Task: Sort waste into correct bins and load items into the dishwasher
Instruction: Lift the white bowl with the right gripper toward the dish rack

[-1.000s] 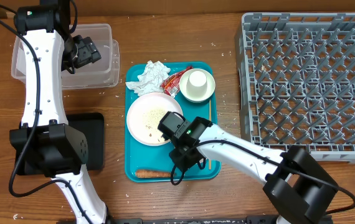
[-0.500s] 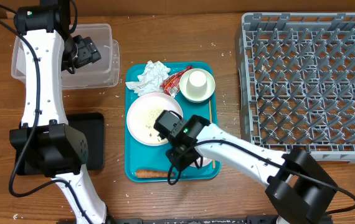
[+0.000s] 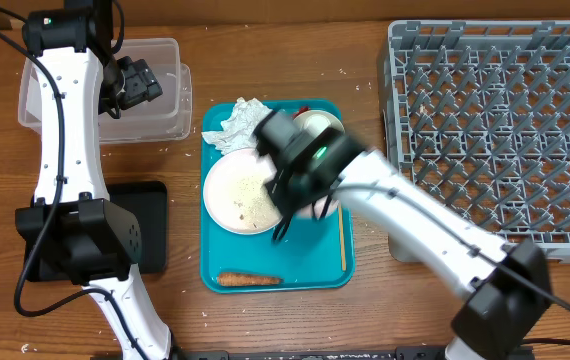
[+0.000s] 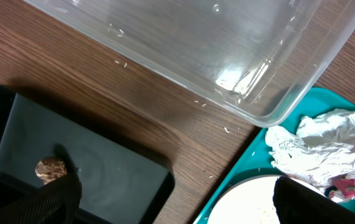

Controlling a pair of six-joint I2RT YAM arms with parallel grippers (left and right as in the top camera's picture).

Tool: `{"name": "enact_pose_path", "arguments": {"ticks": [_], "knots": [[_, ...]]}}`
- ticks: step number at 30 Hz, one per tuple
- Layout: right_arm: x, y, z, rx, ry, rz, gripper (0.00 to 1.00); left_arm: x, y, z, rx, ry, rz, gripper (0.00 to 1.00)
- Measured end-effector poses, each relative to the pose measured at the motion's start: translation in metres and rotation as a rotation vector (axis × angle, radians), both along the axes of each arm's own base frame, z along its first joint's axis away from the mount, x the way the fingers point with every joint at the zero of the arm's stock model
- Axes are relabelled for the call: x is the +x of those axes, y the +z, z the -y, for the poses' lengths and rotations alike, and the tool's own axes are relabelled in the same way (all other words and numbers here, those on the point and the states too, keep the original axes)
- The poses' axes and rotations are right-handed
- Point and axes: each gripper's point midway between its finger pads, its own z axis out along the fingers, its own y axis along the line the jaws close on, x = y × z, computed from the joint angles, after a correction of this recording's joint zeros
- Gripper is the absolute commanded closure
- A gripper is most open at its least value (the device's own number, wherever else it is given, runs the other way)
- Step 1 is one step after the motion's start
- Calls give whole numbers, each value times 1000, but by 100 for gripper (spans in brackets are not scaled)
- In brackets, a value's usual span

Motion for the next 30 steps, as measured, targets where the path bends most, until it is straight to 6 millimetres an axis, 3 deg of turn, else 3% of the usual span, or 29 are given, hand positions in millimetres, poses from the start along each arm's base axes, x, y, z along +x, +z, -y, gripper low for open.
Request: {"name": "enact_pose_path", "arguments": {"ticks": [3,5,8,11,16,19,22,30], "knots": [[56,31,39,89,-169,62,96,0,0,0,0,0,0,0],[95,53,80,174,-294,110,96,0,0,0,0,0,0,0],[149,86,157,338,-453,204,96,0,0,0,0,0,0,0],[177,112,225,490,-524,290,96,0,0,0,0,0,0,0],[198,147,320,708,-537,457,96,0,0,0,0,0,0,0],[203,147,355,776,-534,497,96,0,0,0,0,0,0,0],[213,133,380,819,-524,520,96,0,0,0,0,0,0,0],[255,83,405,899,-497,551,96,0,0,0,-1,0,0,0]]}}
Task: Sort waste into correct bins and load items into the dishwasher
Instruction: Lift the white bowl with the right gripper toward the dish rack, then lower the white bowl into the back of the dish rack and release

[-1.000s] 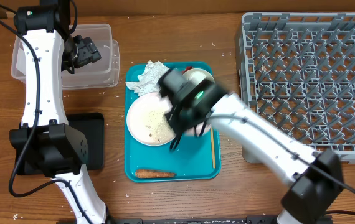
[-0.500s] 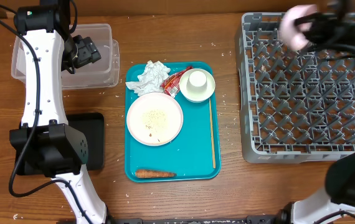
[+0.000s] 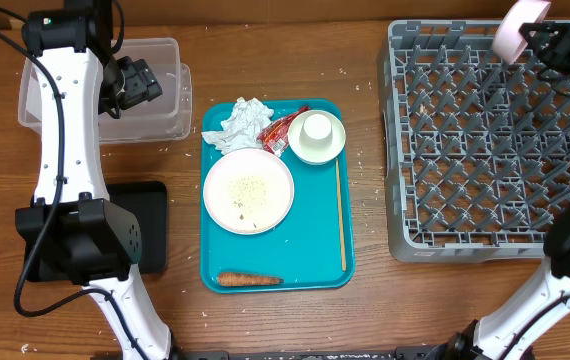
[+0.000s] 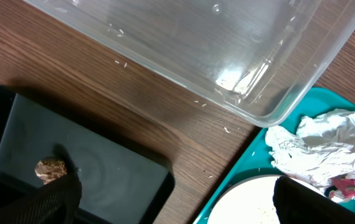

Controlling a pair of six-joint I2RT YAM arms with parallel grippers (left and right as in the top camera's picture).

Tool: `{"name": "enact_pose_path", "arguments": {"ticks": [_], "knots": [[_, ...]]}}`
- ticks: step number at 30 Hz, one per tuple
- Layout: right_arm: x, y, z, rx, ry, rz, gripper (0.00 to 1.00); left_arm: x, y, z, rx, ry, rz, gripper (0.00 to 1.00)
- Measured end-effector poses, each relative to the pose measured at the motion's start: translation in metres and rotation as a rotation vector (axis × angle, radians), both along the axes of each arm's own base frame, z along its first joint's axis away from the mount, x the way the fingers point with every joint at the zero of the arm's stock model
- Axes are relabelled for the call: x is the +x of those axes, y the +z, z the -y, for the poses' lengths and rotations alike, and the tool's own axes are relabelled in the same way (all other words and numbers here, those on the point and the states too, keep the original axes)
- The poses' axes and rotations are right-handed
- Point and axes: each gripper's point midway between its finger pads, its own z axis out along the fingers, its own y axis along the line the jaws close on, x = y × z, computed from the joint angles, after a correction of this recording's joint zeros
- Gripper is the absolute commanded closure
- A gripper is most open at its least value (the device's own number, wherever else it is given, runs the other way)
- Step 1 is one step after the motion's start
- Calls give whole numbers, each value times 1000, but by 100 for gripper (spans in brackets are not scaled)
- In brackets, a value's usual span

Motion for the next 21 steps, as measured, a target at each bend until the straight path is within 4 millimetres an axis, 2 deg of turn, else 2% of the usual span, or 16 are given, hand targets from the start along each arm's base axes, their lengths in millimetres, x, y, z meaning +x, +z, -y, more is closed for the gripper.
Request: {"name": "enact_pose_path", "arguments": {"ticks": [4,9,21], "knots": [[13,-17,6,40,-9,-3,96,0,0,0,0,0,0,0],[18,-35,9,78,-18,-40,96,0,0,0,0,0,0,0],[20,-46,14,87,-55,-83,96,0,0,0,0,0,0,0]]}}
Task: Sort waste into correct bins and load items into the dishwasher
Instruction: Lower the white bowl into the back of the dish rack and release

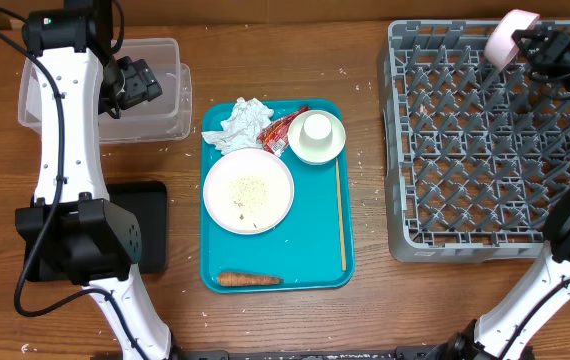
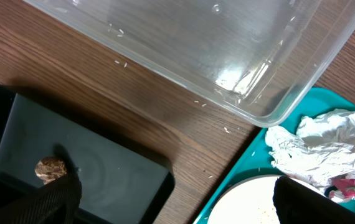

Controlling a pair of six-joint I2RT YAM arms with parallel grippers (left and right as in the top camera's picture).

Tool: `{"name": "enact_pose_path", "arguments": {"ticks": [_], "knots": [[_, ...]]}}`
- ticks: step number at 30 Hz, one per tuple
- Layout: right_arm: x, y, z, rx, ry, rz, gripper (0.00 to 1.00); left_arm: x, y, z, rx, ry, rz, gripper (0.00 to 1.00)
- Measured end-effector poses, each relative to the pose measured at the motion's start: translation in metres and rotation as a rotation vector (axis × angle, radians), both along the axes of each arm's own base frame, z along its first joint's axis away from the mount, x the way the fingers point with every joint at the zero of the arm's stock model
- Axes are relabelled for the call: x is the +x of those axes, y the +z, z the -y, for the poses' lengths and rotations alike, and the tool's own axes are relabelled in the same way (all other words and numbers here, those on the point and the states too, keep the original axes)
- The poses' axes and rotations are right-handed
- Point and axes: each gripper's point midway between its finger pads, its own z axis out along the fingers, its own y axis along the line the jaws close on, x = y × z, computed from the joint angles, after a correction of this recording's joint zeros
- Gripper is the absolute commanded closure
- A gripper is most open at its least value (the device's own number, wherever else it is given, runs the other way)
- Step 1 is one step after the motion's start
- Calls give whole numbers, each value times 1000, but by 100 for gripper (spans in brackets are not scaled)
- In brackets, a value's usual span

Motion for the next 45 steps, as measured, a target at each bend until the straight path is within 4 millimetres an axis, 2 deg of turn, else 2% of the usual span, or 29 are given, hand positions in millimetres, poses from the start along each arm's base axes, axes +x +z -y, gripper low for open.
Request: {"name": "enact_pose_path", "arguments": {"ticks": [7,16,26,31,33,37,42,45], "knots": [[0,-2,11,-13,-35,-6,96,0,0,0,0,0,0,0],[-15,-4,49,8,-93,-21,84,0,0,0,0,0,0,0],[-31,5,72,70,-104,-19,88,0,0,0,0,0,0,0],[-49,11,92,106,-178,-90,88,0,0,0,0,0,0,0],[-60,21,101,93,-237,-122,87,0,0,0,0,0,0,0],[-75,43,105,30,-325,-165,82,0,0,0,0,0,0,0],[-90,66,96,-134,-455,-243,79,0,0,0,0,0,0,0],[-85,63,82,-260,-503,-299,90,0,0,0,0,0,0,0]]}}
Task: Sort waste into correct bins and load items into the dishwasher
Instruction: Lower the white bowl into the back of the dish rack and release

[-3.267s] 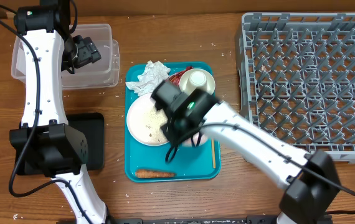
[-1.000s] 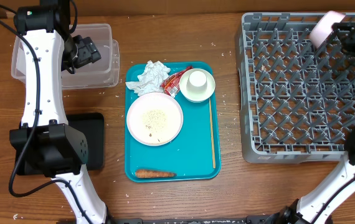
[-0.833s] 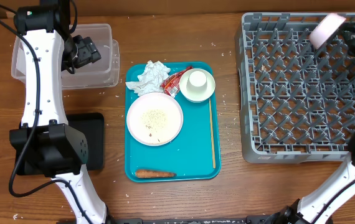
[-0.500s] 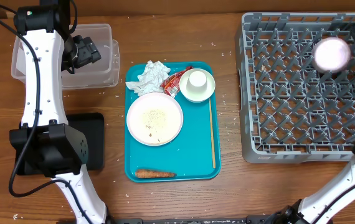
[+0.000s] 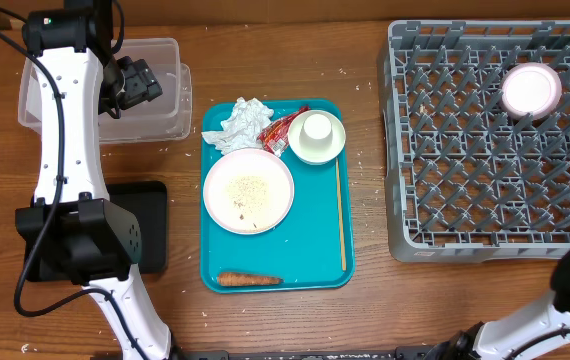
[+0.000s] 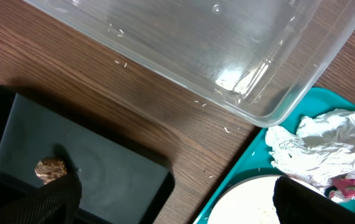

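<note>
A pink bowl [image 5: 531, 89] rests among the prongs of the grey dishwasher rack [image 5: 465, 200], near its back right. The teal tray [image 5: 315, 255] carries a white plate [image 5: 248, 192], a white cup [image 5: 317, 137], crumpled paper [image 5: 240, 125], a red wrapper [image 5: 285, 130], a chopstick [image 5: 341, 215] and a carrot [image 5: 248, 280]. My left gripper [image 5: 137, 80] hangs open over the clear bin [image 5: 165, 60]; its wrist view shows its fingers [image 6: 53, 202] wide apart with nothing between them. My right gripper is out of view.
A black bin [image 5: 150, 225] stands left of the tray and holds a brown scrap [image 6: 52, 168]. The clear bin's corner [image 6: 271, 115] lies close to the tray's back left corner. Crumbs dot the wooden table [image 5: 365, 310].
The pink bowl was in my right gripper above the rack's back right corner; now it lies in the rack, and the right gripper has left the view. The left arm has not moved.
My right arm was first stretched over the tray, blurred, near the plate and cup. Then it held a pink bowl above the rack's far right corner, then slightly further in. Now the bowl sits in the rack. The left gripper stayed open over the clear bin.
</note>
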Controlling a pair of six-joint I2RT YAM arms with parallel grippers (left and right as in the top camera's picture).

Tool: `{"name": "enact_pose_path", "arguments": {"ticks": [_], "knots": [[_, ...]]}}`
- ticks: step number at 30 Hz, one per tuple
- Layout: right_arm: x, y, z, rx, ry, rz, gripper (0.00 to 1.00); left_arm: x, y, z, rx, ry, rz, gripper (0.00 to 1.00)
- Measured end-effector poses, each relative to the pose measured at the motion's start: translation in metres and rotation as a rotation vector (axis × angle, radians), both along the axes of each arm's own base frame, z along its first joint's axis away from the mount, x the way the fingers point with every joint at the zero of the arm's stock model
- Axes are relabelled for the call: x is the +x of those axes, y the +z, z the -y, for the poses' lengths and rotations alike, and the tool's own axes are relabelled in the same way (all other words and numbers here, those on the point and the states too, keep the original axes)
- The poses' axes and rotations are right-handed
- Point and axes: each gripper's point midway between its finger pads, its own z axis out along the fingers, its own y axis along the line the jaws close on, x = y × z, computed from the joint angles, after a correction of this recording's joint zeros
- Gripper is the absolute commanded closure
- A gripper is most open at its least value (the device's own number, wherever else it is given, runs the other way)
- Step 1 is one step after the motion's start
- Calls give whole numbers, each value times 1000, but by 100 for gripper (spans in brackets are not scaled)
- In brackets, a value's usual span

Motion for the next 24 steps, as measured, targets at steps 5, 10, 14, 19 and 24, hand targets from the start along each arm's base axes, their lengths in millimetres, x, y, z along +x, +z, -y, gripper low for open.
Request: {"name": "enact_pose_path", "arguments": {"ticks": [5,10,14,19,24], "knots": [[19,-40,-25,-144,-16,-152,96,0,0,0,0,0,0,0],[31,-84,-28,-195,-24,-252,96,0,0,0,0,0,0,0],[33,-115,-17,-204,-46,-311,96,0,0,0,0,0,0,0],[35,-128,-7,-219,-67,-327,96,0,0,0,0,0,0,0],[41,-123,-2,-238,-80,-297,96,0,0,0,0,0,0,0]]}}
